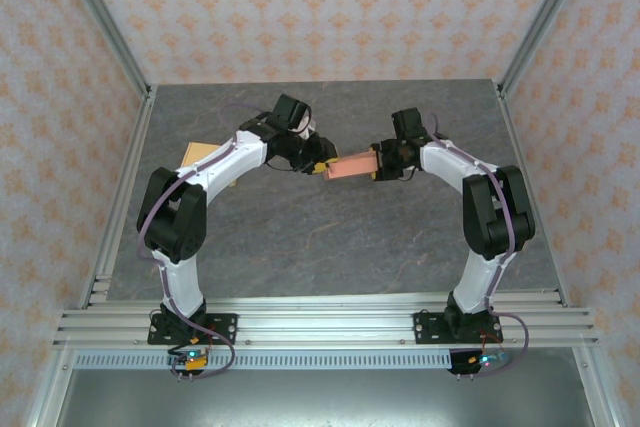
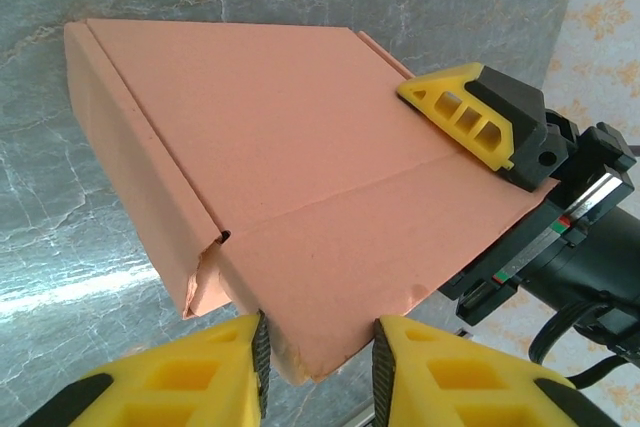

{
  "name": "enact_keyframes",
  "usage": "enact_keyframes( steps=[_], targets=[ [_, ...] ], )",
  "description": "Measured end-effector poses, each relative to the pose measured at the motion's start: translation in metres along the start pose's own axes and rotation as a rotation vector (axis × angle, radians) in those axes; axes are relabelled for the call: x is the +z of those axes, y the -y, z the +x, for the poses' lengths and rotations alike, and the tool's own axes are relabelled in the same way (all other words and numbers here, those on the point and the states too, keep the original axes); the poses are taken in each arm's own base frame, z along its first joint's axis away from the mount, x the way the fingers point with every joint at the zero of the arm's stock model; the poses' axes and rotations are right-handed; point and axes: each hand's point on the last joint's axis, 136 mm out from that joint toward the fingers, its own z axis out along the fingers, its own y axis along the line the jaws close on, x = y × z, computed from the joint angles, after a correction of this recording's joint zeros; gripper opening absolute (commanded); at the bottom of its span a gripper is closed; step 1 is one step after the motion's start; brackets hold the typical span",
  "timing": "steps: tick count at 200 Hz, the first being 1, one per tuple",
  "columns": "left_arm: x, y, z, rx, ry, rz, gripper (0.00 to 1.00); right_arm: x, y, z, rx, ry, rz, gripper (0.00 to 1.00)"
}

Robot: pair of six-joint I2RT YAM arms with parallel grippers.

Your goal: Fold the paper box

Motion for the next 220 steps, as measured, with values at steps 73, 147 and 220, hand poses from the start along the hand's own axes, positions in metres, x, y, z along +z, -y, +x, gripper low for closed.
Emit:
enact_keyframes(
  steps=[73, 147, 220],
  targets=[
    [0.000, -0.004, 0.003, 0.081, -0.013, -0.016, 0.33, -0.001, 0.000, 0.000, 0.005, 0.003, 0.010, 0.37],
    [0.000, -0.020, 0.008, 0.069, -0.027, -0.081, 0.33, -0.002, -0.001, 0.001, 0.030, 0.004, 0.018, 0.50],
    [0.006, -0.034, -0.003, 0.007, -0.025, -0.111, 0.34, -0.010, -0.021, 0.007, 0.038, -0.004, -0.023, 0.55]
  ],
)
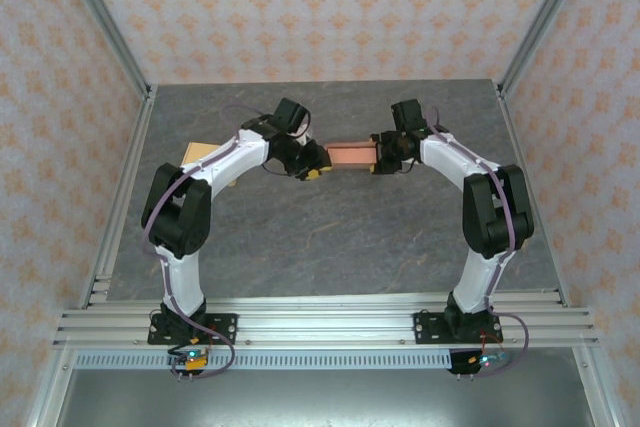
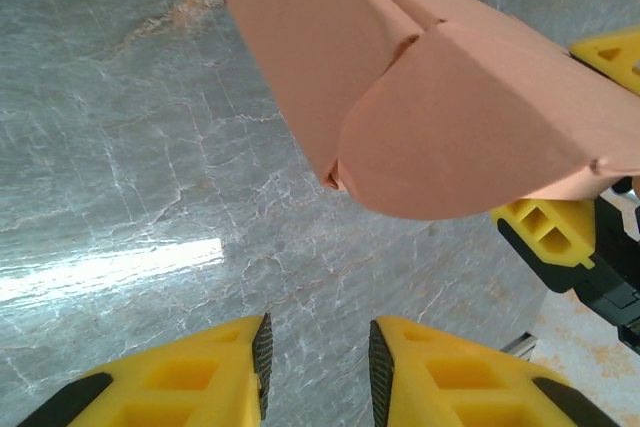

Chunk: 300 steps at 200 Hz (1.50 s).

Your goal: Fold the paper box

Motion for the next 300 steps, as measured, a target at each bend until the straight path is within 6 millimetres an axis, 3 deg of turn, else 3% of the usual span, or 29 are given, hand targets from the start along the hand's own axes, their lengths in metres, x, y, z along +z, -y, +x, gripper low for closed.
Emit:
enact_keyframes(
  steps=[92, 129, 170, 204, 247, 272, 300],
  targets=[
    [-0.018, -0.005, -0.028, -0.028, 0.069, 0.025, 0.42, 0.008, 0.003, -0.007, 0.025, 0.006, 0.020, 0.72],
    [-0.031, 0.009, -0.040, 0.009, 0.112, 0.044, 0.46, 0.007, -0.001, -0.012, 0.036, 0.011, 0.020, 0.82],
    [-0.038, 0.017, -0.045, 0.029, 0.132, 0.047, 0.48, 0.004, -0.006, -0.013, 0.038, 0.006, 0.012, 0.86],
    [-0.038, 0.022, -0.053, 0.040, 0.151, 0.046, 0.50, 0.003, -0.007, -0.011, 0.045, -0.004, 0.010, 0.80],
    [-0.026, 0.012, -0.057, 0.024, 0.141, 0.016, 0.51, 0.003, -0.008, -0.010, 0.070, -0.011, 0.008, 0.67],
    [-0.024, 0.010, -0.057, 0.058, 0.138, 0.009, 0.62, 0.002, -0.008, -0.008, 0.088, -0.027, 0.010, 0.65],
    [-0.036, 0.013, -0.050, 0.288, 0.227, 0.071, 0.81, 0.001, -0.006, -0.001, 0.105, -0.066, 0.021, 0.62]
  ],
)
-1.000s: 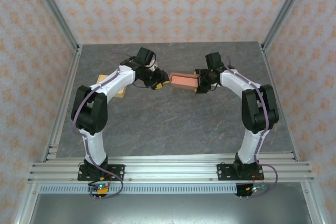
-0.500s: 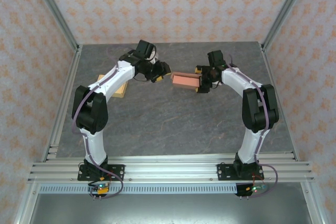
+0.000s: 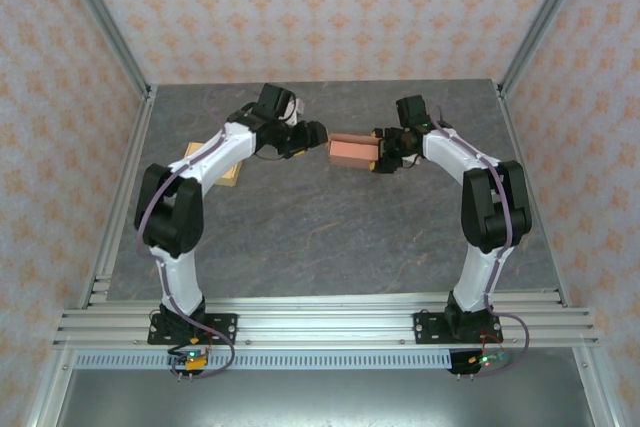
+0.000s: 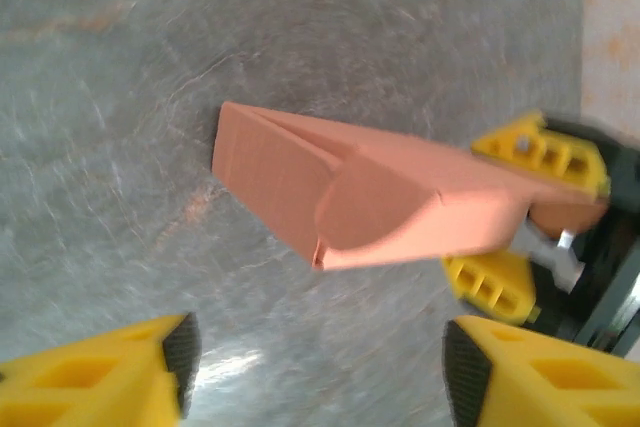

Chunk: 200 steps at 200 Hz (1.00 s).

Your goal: Fold the paper box

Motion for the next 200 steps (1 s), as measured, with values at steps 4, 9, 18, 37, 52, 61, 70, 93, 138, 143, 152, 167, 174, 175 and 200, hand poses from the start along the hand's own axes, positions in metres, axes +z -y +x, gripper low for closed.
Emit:
enact_keyframes(
  steps=[4, 9, 18, 37, 52, 61, 70, 93, 138, 143, 152, 167, 174, 175, 200],
  targets=[
    [-0.005, 0.000, 0.003, 0.050, 0.023, 0.008, 0.83, -0.001, 0.001, 0.001, 0.000, -0.003, 0.001, 0.62],
    [-0.012, 0.000, 0.008, 0.116, 0.048, 0.018, 0.86, -0.002, 0.002, 0.002, 0.001, -0.009, 0.006, 0.61],
    [-0.023, 0.002, 0.014, 0.223, 0.102, 0.035, 0.89, -0.005, 0.004, 0.004, 0.004, -0.015, 0.014, 0.59],
    [-0.041, 0.019, 0.032, 0.519, 0.215, 0.090, 0.95, -0.016, 0.007, 0.010, -0.008, -0.027, 0.022, 0.57],
    [-0.041, 0.030, 0.042, 0.707, 0.271, 0.112, 0.94, -0.024, 0.010, 0.014, -0.013, -0.041, 0.030, 0.55],
    [-0.037, 0.033, 0.045, 0.795, 0.284, 0.110, 0.92, -0.027, 0.013, 0.015, -0.015, -0.047, 0.038, 0.50],
    [-0.030, 0.031, 0.046, 0.873, 0.277, 0.098, 0.90, -0.027, 0.016, 0.015, -0.020, -0.051, 0.050, 0.49],
    [-0.010, 0.023, 0.042, 1.005, 0.250, 0.069, 0.89, -0.026, 0.026, 0.011, -0.012, -0.049, 0.082, 0.47],
    [0.007, 0.018, 0.043, 1.181, 0.244, 0.067, 0.88, -0.028, 0.029, 0.011, -0.013, -0.067, 0.099, 0.50],
    [0.007, 0.018, 0.043, 1.200, 0.244, 0.066, 0.88, -0.028, 0.030, 0.012, -0.012, -0.071, 0.102, 0.53],
    [0.007, 0.019, 0.044, 1.234, 0.245, 0.072, 0.88, -0.029, 0.031, 0.013, -0.018, -0.082, 0.109, 0.51],
    [0.009, 0.018, 0.048, 1.277, 0.252, 0.080, 0.88, -0.030, 0.039, 0.016, -0.031, -0.102, 0.136, 0.48],
    [0.010, 0.014, 0.052, 1.290, 0.249, 0.079, 0.88, -0.031, 0.043, 0.017, -0.039, -0.111, 0.149, 0.47],
    [0.010, 0.014, 0.052, 1.292, 0.249, 0.079, 0.88, -0.031, 0.044, 0.017, -0.040, -0.113, 0.151, 0.47],
    [0.020, 0.000, 0.073, 1.332, 0.204, 0.061, 0.87, -0.041, 0.067, 0.019, -0.048, -0.131, 0.186, 0.41]
  ],
)
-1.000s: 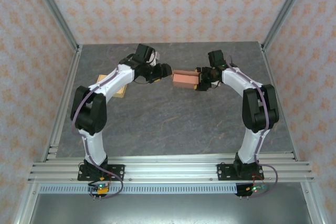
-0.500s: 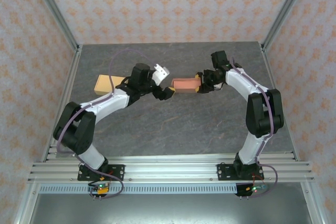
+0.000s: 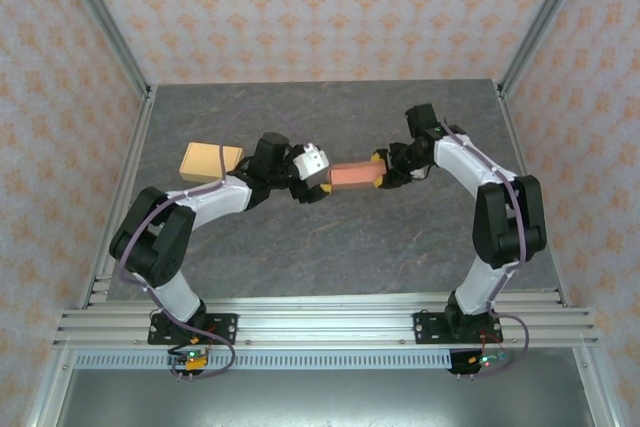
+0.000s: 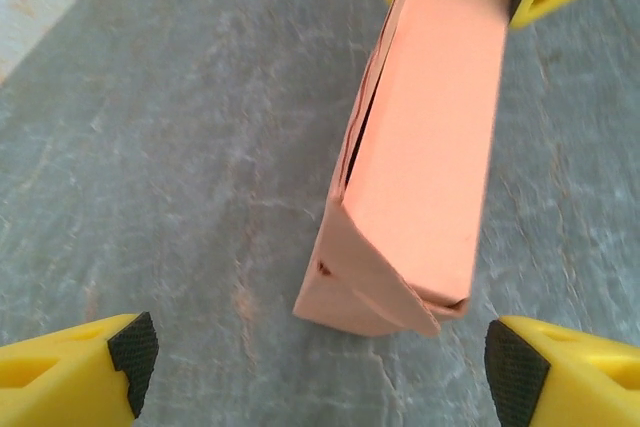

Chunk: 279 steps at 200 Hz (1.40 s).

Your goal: Fold the paper box

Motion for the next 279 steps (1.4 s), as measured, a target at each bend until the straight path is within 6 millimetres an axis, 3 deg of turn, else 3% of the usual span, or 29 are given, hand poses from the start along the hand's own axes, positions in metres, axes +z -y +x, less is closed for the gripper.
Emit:
enact_keyframes(
  steps=[16, 56, 77, 112, 150, 177, 204, 233, 256, 279],
  targets=[
    [0.004, 0.009, 0.002, 0.030, -0.008, 0.013, 0.87, -0.002, 0.011, 0.001, 0.002, -0.005, 0.013, 0.40],
    [0.024, 0.028, -0.003, 0.088, 0.004, 0.058, 0.82, -0.003, 0.013, 0.002, -0.006, -0.014, 0.016, 0.42],
    [0.031, 0.037, -0.006, 0.093, 0.014, 0.083, 0.68, -0.003, 0.013, 0.002, -0.003, -0.013, 0.025, 0.44],
    [0.039, 0.038, -0.010, 0.062, 0.034, 0.083, 0.54, 0.000, 0.010, 0.000, -0.001, -0.014, 0.030, 0.61],
    [0.042, 0.029, -0.006, -0.005, 0.030, 0.075, 0.48, -0.007, 0.006, -0.009, -0.039, -0.005, 0.011, 0.82],
    [0.043, 0.026, -0.008, -0.032, 0.035, 0.080, 0.48, -0.032, 0.002, -0.015, -0.129, 0.016, -0.070, 0.82],
    [0.042, 0.027, -0.007, -0.053, 0.028, 0.096, 0.48, -0.067, -0.001, -0.015, -0.370, 0.093, -0.171, 0.79],
    [0.039, 0.021, -0.006, -0.078, 0.024, 0.117, 0.48, -0.096, -0.009, -0.009, -0.821, 0.244, -0.267, 0.70],
    [0.036, 0.014, -0.005, -0.099, 0.031, 0.129, 0.48, -0.104, -0.016, -0.003, -1.162, 0.346, -0.304, 0.64],
    [0.036, 0.014, 0.000, -0.114, 0.019, 0.155, 0.48, -0.096, -0.017, 0.006, -1.514, 0.410, -0.300, 0.59]
  ],
)
